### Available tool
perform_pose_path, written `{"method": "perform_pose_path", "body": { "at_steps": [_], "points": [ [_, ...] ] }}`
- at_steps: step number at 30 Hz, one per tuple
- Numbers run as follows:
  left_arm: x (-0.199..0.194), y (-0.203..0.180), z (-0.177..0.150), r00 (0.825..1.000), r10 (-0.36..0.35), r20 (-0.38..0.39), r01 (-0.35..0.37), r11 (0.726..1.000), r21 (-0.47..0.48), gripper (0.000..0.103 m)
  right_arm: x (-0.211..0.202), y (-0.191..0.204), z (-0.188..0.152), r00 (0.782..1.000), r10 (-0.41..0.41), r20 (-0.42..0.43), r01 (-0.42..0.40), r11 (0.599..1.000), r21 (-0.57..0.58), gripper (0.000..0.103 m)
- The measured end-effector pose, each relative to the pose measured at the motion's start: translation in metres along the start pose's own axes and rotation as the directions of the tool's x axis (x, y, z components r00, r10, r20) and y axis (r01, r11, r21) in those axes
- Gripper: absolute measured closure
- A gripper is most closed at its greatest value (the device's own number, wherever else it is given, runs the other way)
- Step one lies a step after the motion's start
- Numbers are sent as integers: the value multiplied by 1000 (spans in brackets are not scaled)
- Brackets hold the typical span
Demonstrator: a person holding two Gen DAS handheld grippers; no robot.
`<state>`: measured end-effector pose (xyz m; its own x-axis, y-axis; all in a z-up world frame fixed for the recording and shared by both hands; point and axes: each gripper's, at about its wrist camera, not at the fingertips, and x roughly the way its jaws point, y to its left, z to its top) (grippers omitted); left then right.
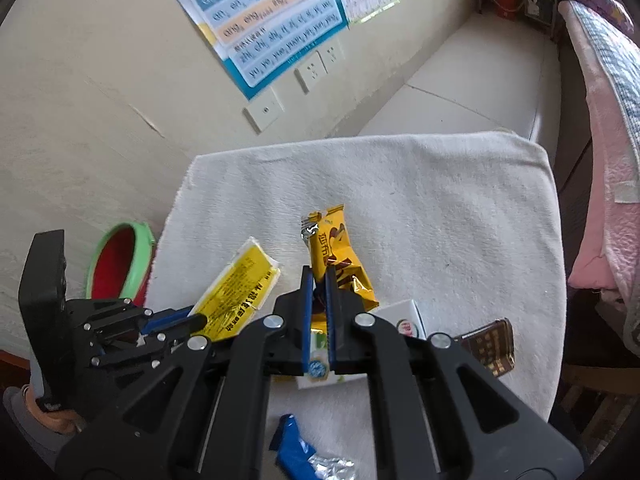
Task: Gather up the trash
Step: 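Grasp the yellow box with the left gripper while the right gripper grasps the gold candy wrapper, then carry the yellow box and gold candy wrapper over the red bucket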
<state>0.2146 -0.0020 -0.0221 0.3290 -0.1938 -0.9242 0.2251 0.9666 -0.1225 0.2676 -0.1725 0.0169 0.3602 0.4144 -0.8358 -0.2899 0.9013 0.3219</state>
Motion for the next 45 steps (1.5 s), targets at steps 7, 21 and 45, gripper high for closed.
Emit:
{"method": "perform_pose_path", "body": {
  "at_steps": [7,21,45],
  "points": [
    [-30,13,-11,999,-22,46,25,997,-70,100,-28,23,-5,998,-5,60,9,998,-55,97],
    [-14,13,-44,994,-86,-72,76,988,-137,96,-42,36,-30,998,12,67,-8,998,-70,97],
    [8,12,-50,994,-17,-104,0,987,-162,81,-41,47,-30,997,32,70,-26,996,-88,97]
  ]
}}
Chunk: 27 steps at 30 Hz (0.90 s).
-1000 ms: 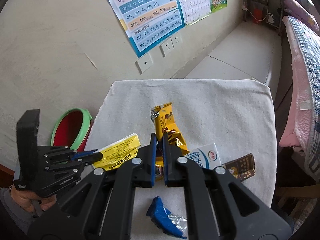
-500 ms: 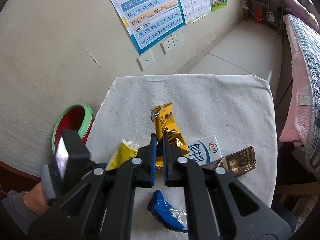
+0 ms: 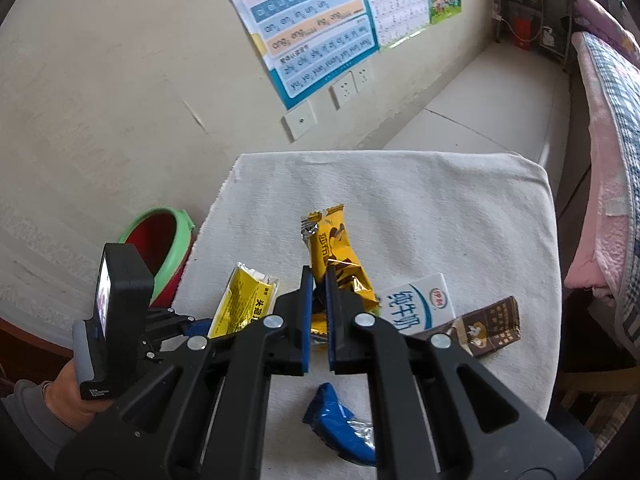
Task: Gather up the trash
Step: 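Carry the yellow box and gold candy wrapper over the red bucket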
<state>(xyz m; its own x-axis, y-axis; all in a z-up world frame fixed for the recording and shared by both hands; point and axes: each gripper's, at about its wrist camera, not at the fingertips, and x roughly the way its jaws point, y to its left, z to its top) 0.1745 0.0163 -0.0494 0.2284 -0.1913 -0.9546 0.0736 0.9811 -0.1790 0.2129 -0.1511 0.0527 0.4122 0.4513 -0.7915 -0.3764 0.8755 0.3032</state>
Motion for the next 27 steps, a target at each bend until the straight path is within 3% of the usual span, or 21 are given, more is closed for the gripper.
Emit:
{"method": "perform_pose_path", "body": {
  "at_steps": [9,21,27],
  "points": [
    [-59,16,2,992,13,129,-6,998,-56,81,-16,32,9,999,32,36,-30,998,-55,97],
    [-132,60,9,957,50,286,-3,987,-160,81,-22,74,20,996,71,55,-65,991,-114,97],
    [-151,90,-2,944,102,313,-32,975,-219,81,-15,110,31,992,119,51,-109,981,-161,96]
  ]
}}
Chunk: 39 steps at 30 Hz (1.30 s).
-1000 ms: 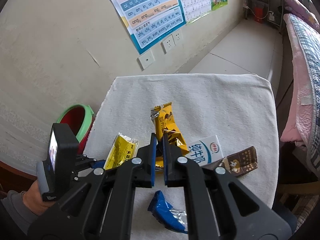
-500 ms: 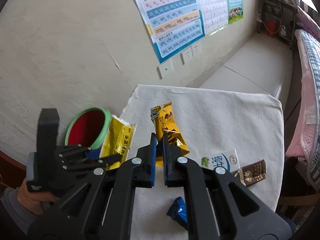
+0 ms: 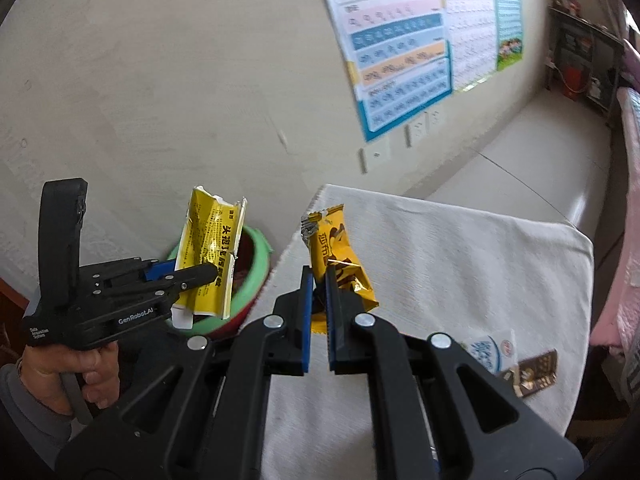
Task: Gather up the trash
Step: 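Carry the yellow box and gold candy wrapper over the red bucket, then open both grippers to drop the items into the bucket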
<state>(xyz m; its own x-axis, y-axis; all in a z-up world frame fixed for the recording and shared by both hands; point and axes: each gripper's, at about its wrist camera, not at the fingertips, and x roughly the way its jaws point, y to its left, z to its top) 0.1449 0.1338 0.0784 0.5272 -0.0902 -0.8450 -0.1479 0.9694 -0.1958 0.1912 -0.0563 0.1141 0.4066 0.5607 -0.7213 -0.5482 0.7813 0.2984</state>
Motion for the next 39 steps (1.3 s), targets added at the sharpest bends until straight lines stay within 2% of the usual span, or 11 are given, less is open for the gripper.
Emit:
{"method": "perform_pose_path", "body": {
  "at_steps": [8,17,27,35,36,37,38,39],
  "points": [
    [-19,70,-13,997,73,16,-70,990,-119,81,31,58,20,997,71,-21,-73,994,-84,96],
    [-39,136,-33,994,112,15,-105,970,-219,80,74,122,29,987,140,-80,-151,975,-162,96],
    [-40,173,-39,994,106,11,-99,956,-275,80,117,169,31,973,182,-143,-209,956,-205,96],
    [-35,190,-31,996,90,5,-85,957,-277,78,141,179,32,967,178,-181,-214,955,-205,95],
    [-34,191,-30,996,91,1,-87,957,-278,70,143,178,31,967,177,-185,-214,955,-203,94],
    [-32,191,-29,995,95,-2,-92,956,-279,63,146,178,31,966,175,-192,-213,956,-201,86],
    [-31,192,-29,995,100,0,-96,955,-281,52,147,177,31,967,166,-193,-204,959,-198,79],
    [-31,193,-30,995,103,2,-99,954,-283,44,148,176,31,969,161,-187,-197,961,-194,64]
  ]
}}
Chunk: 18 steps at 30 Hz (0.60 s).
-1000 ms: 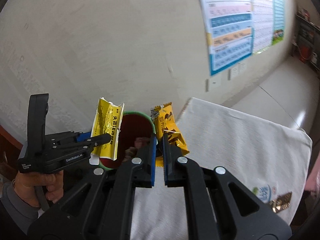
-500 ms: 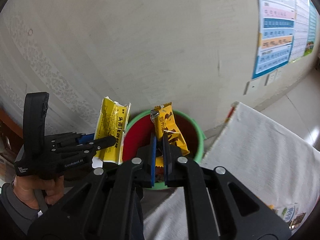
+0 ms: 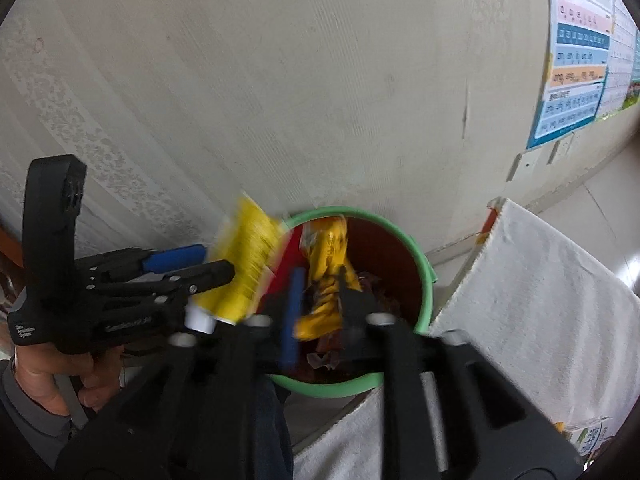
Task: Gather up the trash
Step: 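Open both grippers to drop the items into the bucket, then move both open grippers back toward the remaining wrappers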
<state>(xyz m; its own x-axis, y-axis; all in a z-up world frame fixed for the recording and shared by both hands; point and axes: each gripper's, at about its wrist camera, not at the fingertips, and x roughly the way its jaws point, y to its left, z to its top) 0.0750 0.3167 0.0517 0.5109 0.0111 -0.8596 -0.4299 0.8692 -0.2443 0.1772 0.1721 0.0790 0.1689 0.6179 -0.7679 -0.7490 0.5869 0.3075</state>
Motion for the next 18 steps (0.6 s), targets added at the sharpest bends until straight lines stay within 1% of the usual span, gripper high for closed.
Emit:
{"method": "perform_pose_path", "body": {
  "at_steps": [1,3,5,6,7,8,10,12,15,18],
  "points": [
    [1,0,0,1000,5,1,-5,1000,-4,41,-1,-2,-1,1000,-6,4,6,1000,7,54],
    [2,1,-1,1000,10,2,-10,1000,-15,31,-2,-4,-1,1000,-12,2,12,1000,13,50],
    [3,2,-3,1000,22,3,-22,999,-27,24,-5,-6,-2,1000,-18,4,18,1000,16,41],
    [3,1,-4,1000,25,3,-25,999,-30,22,-9,-7,-3,1000,-24,9,24,999,23,34],
    [3,0,-5,1000,25,3,-25,999,-31,21,-12,-9,-4,999,-29,15,29,999,29,30],
    [2,-2,-6,1000,25,3,-24,999,-29,20,-17,-11,-5,999,-35,22,34,999,36,28],
    [1,-7,-8,1000,26,8,-26,999,-21,16,-27,-15,-9,998,-57,38,55,997,46,19],
    [-1,-13,-8,1000,27,15,-27,1000,-11,12,-39,-19,-13,995,-79,54,76,996,49,15],
    [-5,-26,-12,999,26,24,-26,1000,6,10,-55,-29,-21,991,-112,74,107,992,63,10],
    [-10,-41,-15,999,8,32,-9,999,37,9,-72,-42,-34,986,-141,92,132,987,89,6]
  ]
}}
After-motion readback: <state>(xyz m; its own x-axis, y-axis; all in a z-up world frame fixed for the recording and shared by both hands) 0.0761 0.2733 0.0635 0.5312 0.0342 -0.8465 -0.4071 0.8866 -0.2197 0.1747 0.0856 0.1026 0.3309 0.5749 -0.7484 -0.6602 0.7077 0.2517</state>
